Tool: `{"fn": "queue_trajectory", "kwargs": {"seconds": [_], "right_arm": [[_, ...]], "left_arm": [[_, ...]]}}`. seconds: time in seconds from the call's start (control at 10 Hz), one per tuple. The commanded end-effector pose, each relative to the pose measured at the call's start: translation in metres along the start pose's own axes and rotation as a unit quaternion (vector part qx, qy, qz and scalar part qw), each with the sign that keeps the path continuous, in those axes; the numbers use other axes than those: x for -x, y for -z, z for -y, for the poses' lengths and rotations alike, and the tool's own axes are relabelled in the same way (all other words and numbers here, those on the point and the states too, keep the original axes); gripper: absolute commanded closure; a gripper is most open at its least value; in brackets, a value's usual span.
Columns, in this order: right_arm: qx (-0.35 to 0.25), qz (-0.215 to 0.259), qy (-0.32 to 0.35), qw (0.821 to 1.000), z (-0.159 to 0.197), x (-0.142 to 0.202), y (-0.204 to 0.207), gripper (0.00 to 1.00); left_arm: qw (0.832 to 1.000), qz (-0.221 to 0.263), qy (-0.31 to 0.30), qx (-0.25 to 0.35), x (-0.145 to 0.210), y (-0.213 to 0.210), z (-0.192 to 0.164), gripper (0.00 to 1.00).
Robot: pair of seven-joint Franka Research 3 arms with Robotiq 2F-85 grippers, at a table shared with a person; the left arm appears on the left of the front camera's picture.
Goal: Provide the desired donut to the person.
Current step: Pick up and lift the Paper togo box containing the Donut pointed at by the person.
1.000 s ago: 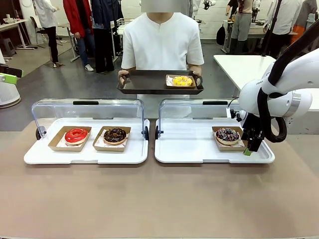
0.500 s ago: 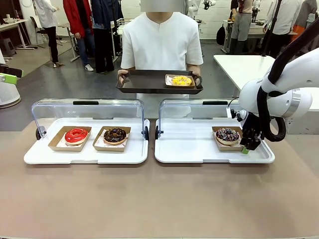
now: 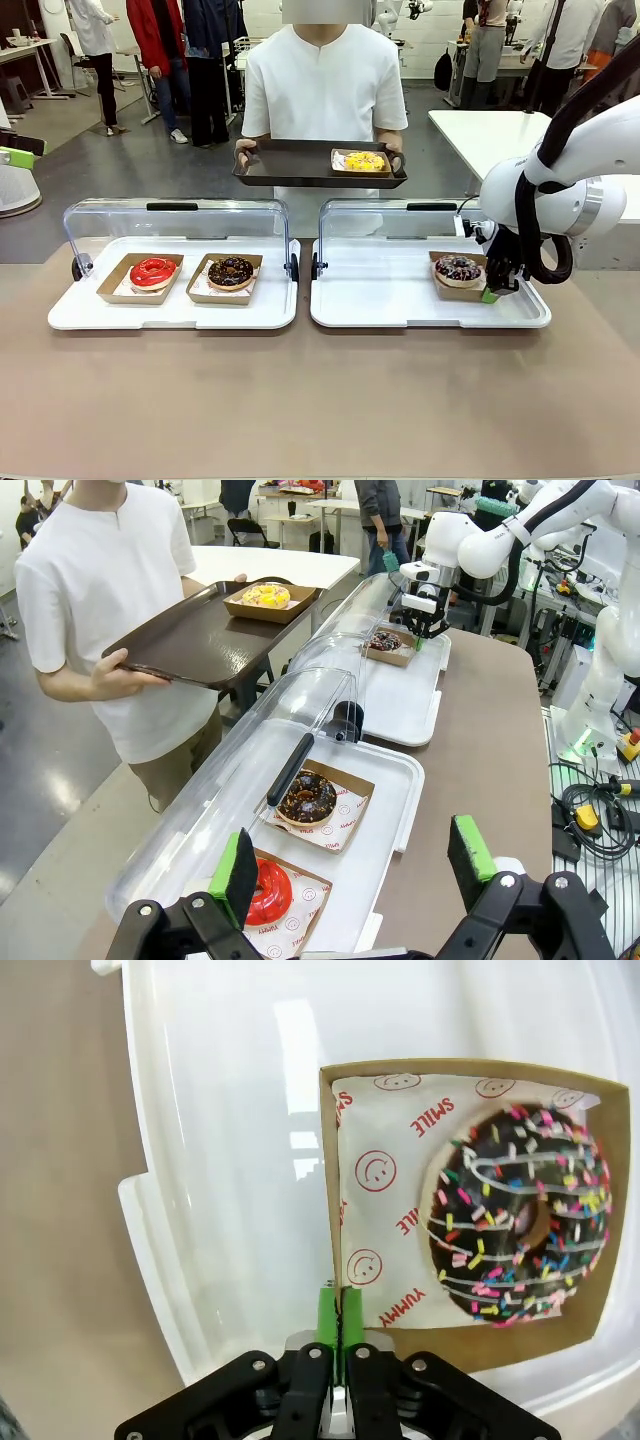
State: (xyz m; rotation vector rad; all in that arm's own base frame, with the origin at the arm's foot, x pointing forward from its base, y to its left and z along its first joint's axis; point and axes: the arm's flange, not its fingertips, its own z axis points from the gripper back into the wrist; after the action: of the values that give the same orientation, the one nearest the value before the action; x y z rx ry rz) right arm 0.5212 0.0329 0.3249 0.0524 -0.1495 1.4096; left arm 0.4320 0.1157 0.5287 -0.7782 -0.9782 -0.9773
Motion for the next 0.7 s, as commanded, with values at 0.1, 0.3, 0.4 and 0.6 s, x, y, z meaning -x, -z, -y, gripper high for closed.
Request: {"fn": "queue_trajectory", "kwargs": {"seconds": [0.1, 0.3, 0.4, 0.6], "right_arm": [[0.005, 0.014, -0.012, 1.000, -0.002, 0.003, -0.001, 1.00], [0.010, 0.013, -0.026, 1.000, -0.025, -0.015, -0.025, 1.00], [0.009, 0.009, -0.034, 0.999, -0.042, -0.027, -0.046, 1.00], [-0.020, -0.010, -0.048, 0.999, -0.077, -0.052, -0.092, 1.00]], "left_arm": [[1.000, 0.005, 0.001, 0.000, -0.001, -0.001, 0.001, 0.00], [1.000, 0.005, 0.001, 0.000, -0.001, -0.001, 0.001, 0.00], [1.000, 0.005, 0.001, 0.000, -0.001, -0.001, 0.001, 0.00], [1.000, 0.005, 0.001, 0.000, -0.001, -0.001, 0.001, 0.00]]}}
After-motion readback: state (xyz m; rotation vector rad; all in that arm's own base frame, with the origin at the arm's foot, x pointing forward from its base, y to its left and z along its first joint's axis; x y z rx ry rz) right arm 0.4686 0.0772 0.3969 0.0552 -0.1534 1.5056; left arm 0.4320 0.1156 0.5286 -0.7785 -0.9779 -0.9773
